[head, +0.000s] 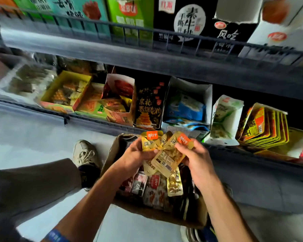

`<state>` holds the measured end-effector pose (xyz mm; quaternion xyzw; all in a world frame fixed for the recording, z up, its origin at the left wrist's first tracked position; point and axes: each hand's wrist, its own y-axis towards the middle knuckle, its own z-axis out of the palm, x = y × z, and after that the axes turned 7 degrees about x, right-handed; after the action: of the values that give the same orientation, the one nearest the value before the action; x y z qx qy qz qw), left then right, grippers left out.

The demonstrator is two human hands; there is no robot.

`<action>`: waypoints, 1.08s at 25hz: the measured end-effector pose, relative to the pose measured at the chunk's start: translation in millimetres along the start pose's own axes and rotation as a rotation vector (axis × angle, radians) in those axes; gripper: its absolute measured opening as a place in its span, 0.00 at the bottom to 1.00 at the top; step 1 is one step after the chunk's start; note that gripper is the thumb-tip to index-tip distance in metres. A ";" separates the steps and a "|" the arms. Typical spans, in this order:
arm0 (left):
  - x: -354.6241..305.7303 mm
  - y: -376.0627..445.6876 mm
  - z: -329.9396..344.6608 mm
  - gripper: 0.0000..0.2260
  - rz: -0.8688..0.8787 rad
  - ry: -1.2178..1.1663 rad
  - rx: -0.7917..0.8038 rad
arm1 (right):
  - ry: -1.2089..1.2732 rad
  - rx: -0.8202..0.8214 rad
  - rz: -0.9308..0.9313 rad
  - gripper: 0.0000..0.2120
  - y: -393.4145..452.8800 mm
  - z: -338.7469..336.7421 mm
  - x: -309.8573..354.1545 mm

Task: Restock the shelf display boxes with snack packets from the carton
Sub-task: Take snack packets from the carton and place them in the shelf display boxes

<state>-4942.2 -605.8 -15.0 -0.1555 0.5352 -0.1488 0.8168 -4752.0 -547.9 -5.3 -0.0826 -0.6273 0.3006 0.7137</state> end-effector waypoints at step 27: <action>-13.2 -34.1 25.9 0.18 -0.044 -0.198 -0.067 | -0.239 -0.156 -0.099 0.26 -21.1 19.3 27.5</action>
<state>-4926.0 -628.9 19.9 -0.2085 0.4531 -0.1325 0.8565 -4762.5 -555.3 32.2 -0.0702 -0.7325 0.2232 0.6392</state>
